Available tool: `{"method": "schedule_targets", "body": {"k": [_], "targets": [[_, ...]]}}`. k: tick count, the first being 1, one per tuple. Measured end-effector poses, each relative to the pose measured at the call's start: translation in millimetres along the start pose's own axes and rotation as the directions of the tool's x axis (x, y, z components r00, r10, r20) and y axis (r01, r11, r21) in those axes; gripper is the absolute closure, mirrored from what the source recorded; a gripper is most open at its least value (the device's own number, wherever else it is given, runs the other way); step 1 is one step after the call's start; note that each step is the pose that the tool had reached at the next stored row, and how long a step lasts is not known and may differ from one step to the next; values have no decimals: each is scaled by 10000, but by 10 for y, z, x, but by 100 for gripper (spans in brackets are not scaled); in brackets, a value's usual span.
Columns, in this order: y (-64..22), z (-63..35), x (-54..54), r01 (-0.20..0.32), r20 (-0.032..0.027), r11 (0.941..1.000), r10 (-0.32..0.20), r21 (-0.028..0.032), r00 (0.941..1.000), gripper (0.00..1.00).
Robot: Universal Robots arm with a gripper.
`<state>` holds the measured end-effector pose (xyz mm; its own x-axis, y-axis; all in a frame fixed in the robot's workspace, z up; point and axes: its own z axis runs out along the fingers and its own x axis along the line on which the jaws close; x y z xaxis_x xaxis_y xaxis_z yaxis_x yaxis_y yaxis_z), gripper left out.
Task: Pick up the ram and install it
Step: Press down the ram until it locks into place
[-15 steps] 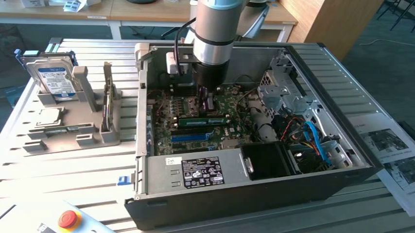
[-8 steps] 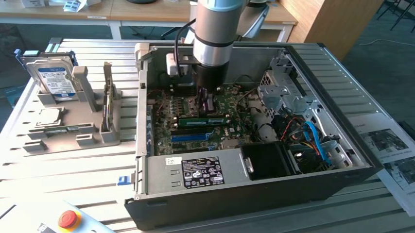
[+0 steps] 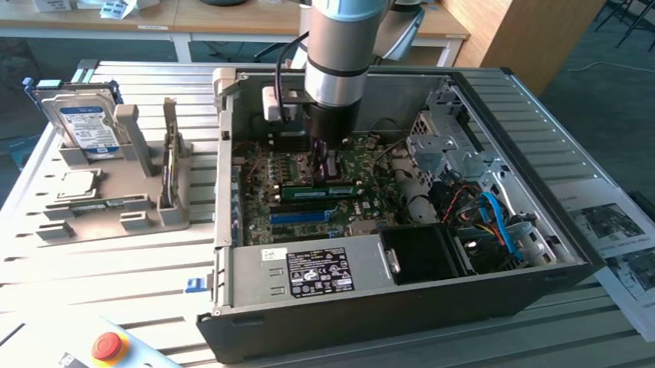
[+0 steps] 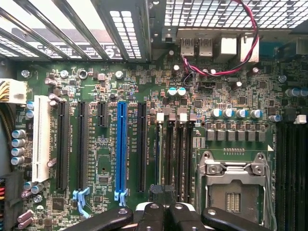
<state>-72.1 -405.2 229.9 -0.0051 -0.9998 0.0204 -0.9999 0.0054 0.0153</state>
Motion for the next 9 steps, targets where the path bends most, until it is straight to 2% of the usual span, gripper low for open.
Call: {"method": "schedule_targets", "body": {"k": [9], "targets": [[0, 9, 0, 0, 2, 10000, 0, 1, 10000, 90]]}}
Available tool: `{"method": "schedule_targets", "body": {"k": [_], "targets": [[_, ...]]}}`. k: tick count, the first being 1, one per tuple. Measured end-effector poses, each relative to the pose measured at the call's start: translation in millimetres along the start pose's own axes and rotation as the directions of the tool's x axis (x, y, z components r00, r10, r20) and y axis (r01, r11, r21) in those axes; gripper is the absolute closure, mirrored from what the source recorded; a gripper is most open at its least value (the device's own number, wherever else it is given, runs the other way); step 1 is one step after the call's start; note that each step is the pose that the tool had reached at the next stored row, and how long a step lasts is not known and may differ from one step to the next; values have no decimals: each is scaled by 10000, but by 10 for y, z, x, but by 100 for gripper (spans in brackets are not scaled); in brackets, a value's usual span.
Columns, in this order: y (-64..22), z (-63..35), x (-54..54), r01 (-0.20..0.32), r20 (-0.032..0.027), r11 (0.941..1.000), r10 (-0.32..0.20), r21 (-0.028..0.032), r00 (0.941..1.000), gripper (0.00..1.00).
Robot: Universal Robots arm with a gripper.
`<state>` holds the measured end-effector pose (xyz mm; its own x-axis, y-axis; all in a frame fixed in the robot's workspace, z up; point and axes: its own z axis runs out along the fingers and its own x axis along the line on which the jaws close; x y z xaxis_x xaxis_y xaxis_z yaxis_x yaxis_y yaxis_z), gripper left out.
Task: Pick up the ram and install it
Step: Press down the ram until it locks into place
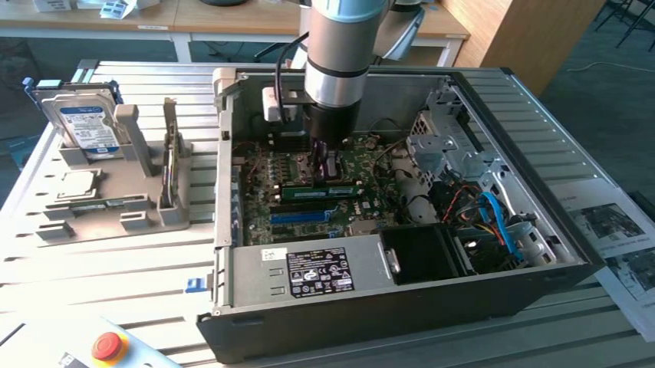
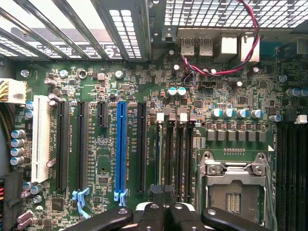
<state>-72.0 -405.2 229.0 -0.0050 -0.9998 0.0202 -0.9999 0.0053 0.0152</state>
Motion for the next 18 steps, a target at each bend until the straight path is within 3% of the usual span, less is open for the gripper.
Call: {"method": "schedule_targets", "body": {"k": [18], "targets": [[0, 20, 0, 0, -3, 10000, 0, -2, 10000, 90]]}}
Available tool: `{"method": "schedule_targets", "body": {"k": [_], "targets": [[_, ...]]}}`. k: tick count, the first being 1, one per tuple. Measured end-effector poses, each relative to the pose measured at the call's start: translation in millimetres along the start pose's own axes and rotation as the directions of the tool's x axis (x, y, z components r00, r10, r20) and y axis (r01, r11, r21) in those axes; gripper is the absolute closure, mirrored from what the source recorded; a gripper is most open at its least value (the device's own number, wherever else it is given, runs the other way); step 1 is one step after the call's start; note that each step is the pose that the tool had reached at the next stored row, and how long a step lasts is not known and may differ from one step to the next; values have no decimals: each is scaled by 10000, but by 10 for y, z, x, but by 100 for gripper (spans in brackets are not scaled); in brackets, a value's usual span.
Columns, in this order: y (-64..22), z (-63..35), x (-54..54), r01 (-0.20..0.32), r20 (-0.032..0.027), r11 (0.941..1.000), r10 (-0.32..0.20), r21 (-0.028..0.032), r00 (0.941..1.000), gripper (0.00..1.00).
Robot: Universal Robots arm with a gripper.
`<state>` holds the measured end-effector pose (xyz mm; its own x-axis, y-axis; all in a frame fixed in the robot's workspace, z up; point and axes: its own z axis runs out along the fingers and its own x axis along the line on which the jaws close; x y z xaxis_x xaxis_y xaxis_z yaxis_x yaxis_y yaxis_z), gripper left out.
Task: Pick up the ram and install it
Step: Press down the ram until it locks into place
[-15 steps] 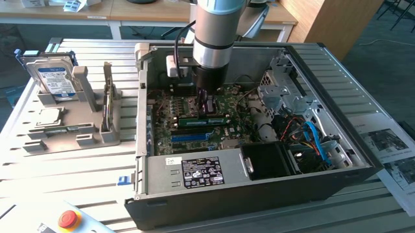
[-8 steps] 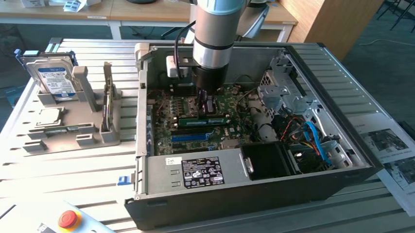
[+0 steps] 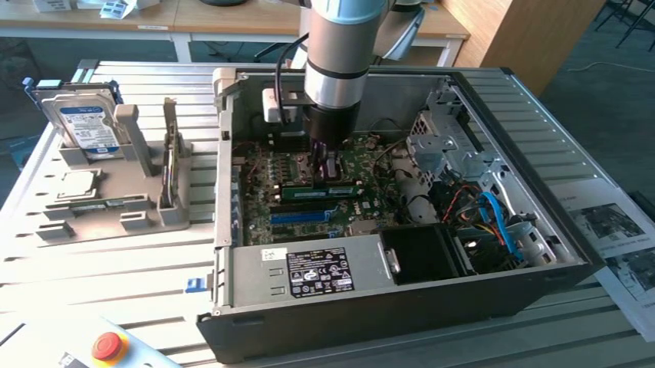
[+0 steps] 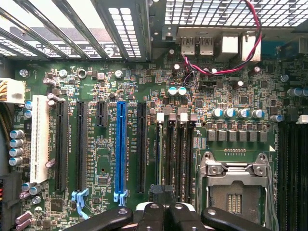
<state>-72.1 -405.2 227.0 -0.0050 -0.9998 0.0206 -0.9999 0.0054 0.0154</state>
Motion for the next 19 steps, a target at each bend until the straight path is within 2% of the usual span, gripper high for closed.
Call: {"method": "schedule_targets", "body": {"k": [19], "targets": [[0, 23, -1, 0, 1, 10000, 0, 0, 10000, 90]]}}
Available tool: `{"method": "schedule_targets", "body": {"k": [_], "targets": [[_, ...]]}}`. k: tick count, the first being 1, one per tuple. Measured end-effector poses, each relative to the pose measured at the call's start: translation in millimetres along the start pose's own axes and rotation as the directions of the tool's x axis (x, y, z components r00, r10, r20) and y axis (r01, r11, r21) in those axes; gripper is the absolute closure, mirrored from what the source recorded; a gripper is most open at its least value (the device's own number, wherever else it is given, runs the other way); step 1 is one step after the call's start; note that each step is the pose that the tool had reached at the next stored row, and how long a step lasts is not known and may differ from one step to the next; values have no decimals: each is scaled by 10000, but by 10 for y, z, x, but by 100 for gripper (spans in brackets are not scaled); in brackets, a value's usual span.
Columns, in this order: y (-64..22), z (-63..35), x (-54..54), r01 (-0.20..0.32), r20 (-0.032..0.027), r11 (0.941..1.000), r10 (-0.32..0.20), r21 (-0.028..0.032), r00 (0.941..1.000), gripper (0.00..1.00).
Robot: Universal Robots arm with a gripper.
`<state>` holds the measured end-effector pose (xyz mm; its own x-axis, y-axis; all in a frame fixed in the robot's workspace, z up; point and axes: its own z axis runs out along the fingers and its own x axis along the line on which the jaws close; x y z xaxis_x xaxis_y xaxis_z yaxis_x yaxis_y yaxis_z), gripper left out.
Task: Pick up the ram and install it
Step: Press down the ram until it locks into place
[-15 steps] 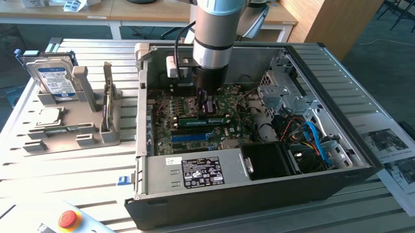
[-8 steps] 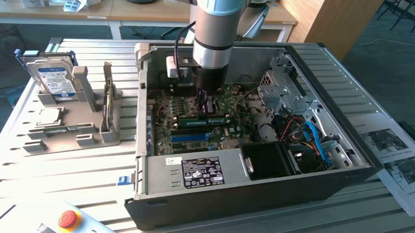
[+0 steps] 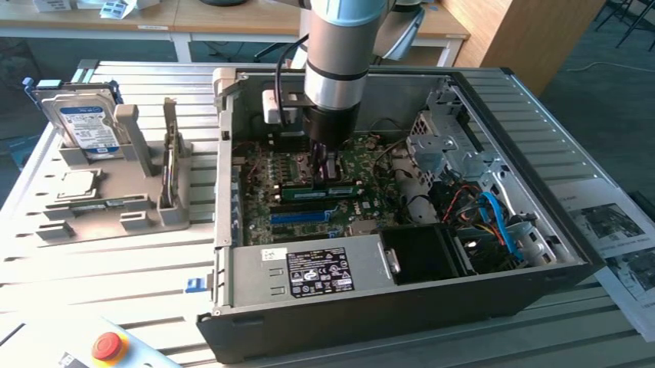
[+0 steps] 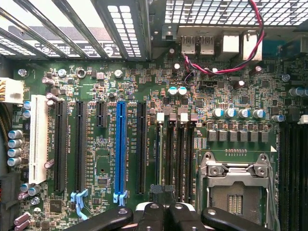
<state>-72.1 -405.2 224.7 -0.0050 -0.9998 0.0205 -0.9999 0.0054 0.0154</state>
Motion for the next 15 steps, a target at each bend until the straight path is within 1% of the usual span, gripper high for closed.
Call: {"method": "schedule_targets", "body": {"k": [15], "targets": [[0, 16, 0, 0, -1, 10000, 0, 0, 10000, 90]]}}
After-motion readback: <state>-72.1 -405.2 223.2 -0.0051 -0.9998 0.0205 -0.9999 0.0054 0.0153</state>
